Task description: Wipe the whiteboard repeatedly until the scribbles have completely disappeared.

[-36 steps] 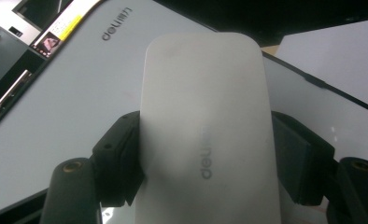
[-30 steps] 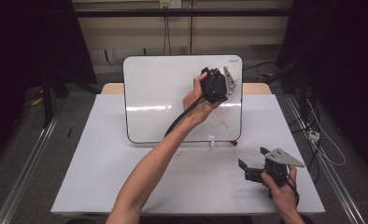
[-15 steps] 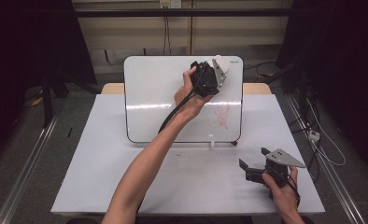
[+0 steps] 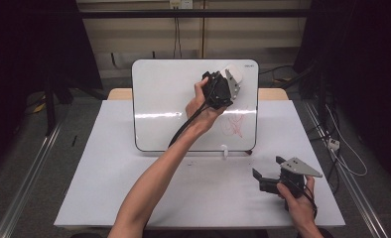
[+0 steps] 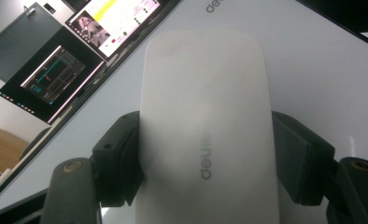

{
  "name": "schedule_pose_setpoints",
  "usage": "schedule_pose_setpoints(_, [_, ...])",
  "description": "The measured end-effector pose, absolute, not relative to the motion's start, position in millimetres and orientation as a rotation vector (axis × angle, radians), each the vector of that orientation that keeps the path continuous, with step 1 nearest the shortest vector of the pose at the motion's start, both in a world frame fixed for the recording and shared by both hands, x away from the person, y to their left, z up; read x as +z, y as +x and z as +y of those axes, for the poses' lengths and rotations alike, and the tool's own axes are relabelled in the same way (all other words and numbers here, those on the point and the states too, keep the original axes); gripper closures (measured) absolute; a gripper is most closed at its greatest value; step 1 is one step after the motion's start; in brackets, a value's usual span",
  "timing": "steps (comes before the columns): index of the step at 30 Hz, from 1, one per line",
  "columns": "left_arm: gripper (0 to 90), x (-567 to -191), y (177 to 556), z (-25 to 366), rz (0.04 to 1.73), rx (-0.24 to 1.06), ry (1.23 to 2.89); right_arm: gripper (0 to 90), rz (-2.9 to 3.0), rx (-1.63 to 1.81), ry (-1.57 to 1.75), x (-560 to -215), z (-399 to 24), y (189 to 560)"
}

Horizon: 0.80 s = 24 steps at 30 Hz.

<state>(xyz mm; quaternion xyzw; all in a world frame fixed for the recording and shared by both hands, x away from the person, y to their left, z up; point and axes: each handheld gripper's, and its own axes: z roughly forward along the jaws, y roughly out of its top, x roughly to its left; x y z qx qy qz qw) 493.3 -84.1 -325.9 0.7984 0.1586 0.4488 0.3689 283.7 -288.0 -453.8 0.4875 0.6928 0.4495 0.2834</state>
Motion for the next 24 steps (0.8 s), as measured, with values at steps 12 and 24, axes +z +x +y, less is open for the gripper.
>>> schedule_pose_setpoints(12, [31.1, -343, 480, -101, 0.307, 1.141, 2.067, 4.5, 1.853, 1.205, 1.301, -453, -288, 283])
schedule_pose_setpoints(24, [31.1, -361, 464, -106, 0.21, 1.144, 2.092, 4.5, 1.855, 1.204, 1.3, -453, -288, 283])
